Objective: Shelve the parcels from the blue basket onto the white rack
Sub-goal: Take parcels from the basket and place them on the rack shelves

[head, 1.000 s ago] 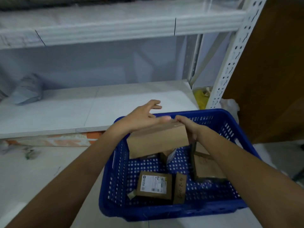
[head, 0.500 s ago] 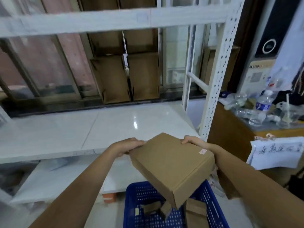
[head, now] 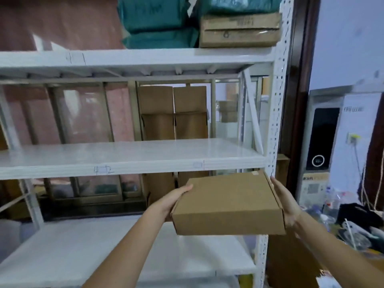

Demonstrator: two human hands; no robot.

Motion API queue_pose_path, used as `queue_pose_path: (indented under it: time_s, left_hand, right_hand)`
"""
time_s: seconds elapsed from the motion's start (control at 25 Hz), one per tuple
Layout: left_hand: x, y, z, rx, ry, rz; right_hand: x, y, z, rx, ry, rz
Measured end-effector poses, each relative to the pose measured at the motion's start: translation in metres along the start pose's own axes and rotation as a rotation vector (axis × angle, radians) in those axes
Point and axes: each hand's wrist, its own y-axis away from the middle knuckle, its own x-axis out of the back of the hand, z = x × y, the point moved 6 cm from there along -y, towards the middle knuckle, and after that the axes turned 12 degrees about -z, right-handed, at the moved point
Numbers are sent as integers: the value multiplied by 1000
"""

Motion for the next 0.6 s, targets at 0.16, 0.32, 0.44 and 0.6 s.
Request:
queue_pose_path:
  time_s: [0.16, 0.32, 0.44, 0.6]
  left_hand:
    - [-16, 9, 57, -208, 101, 207]
    - [-43, 12, 91, -376, 274, 412]
    - [-60, 11, 98, -430, 341, 571]
    - [-64, 11, 109, -486, 332, 637]
  right_hand:
    - [-47, 3, -31, 98, -223, -114]
    - [-79, -1, -73, 363, -334, 61]
    - [-104, -10, -92, 379, -95, 210]
    - [-106, -23, -106, 271, -20, 381]
